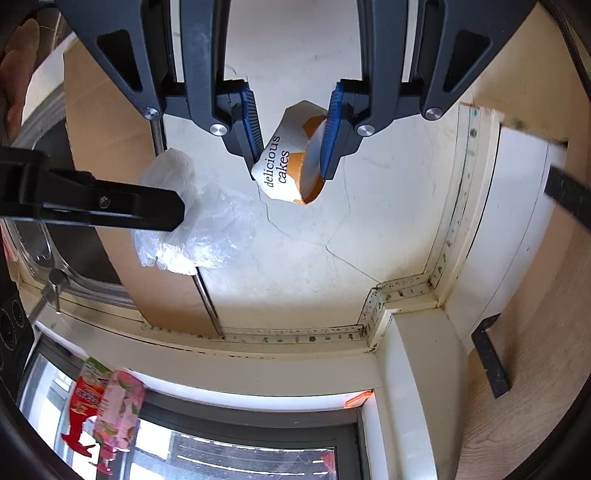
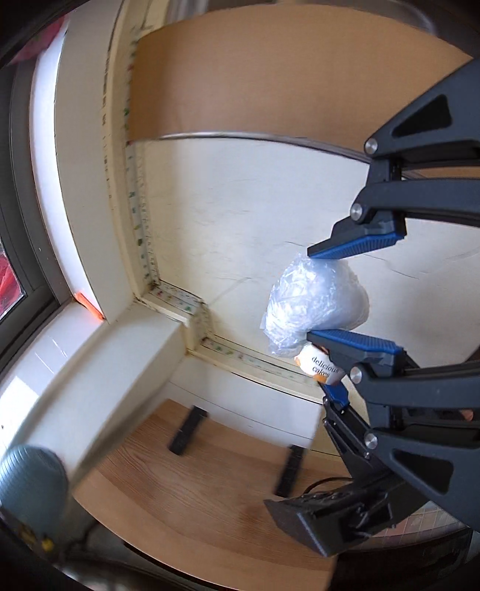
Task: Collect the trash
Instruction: 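Carry the paper cup and plastic bag down over the floor trash bin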
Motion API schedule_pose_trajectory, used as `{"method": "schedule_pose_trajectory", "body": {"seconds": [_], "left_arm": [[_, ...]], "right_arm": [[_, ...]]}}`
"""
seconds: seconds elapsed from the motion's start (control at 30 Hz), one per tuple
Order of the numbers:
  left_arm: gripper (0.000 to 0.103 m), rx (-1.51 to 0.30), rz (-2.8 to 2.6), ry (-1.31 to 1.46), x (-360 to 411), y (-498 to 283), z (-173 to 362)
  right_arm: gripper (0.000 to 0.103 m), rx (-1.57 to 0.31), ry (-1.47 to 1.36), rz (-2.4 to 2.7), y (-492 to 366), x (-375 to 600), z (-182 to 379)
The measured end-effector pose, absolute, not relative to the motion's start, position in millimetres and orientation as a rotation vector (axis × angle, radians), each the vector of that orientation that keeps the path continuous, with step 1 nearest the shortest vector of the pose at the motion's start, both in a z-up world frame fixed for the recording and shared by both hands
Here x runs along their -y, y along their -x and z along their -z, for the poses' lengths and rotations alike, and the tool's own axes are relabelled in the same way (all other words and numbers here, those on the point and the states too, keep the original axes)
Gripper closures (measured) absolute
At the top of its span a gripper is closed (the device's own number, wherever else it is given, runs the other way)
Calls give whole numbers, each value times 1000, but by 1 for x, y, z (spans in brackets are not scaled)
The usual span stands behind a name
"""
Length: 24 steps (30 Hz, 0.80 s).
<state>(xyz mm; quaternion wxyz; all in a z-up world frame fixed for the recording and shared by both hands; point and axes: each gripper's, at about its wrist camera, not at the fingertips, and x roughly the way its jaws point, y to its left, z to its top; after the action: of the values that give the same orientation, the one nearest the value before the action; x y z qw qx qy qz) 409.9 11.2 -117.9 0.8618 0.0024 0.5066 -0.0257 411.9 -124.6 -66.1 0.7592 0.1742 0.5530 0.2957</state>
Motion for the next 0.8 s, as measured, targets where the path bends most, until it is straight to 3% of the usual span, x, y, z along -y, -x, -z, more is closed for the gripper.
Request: {"method": "schedule_pose_trajectory", "body": {"seconds": [0.4, 0.8], "left_arm": [[74, -1051, 168, 38, -12, -219, 94], [74, -1184, 258, 98, -10, -86, 177]], "right_arm": [[65, -1191, -400, -534, -203, 128, 63], [65, -1311, -400, -414, -66, 120, 130]]}}
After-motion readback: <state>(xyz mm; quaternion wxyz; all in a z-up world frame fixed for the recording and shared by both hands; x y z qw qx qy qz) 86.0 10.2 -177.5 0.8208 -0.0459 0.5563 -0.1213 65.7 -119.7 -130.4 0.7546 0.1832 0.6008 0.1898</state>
